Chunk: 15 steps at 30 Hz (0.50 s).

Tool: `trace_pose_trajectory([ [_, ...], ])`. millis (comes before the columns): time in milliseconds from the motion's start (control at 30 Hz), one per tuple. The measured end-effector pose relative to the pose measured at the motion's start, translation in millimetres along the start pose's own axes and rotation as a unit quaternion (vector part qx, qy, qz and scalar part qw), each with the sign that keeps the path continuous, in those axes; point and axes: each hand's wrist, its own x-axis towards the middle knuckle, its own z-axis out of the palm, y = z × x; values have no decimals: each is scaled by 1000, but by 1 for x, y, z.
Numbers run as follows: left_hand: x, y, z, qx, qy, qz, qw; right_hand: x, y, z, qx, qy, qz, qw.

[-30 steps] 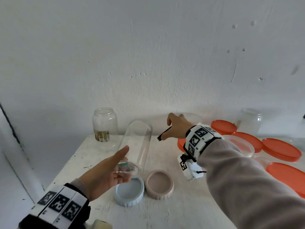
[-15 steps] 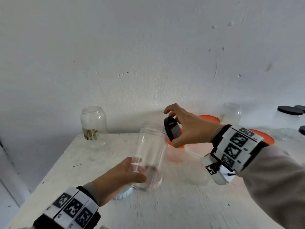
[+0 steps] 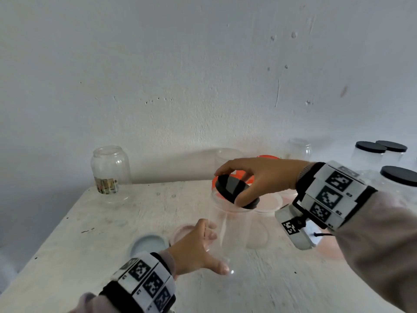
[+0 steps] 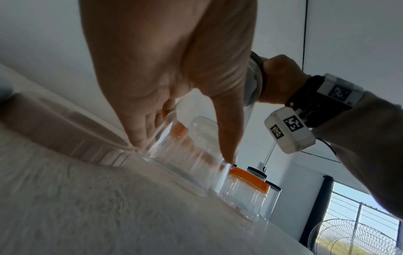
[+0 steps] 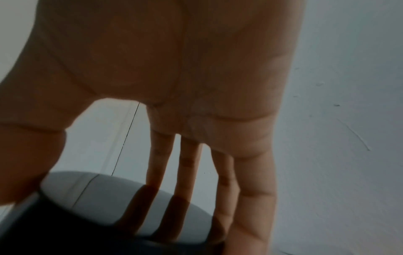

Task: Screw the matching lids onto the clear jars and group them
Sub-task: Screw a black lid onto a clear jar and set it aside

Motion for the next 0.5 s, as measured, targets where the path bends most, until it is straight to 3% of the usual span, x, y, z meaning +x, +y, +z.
trace_pose_trajectory([
  [267,12,1,6,60,6,16,998,7,-3,8,-83,-54,-8,995],
  [500,8,12,-4,47,25,58,997,12,-9,12,-132,-78,-11,988],
])
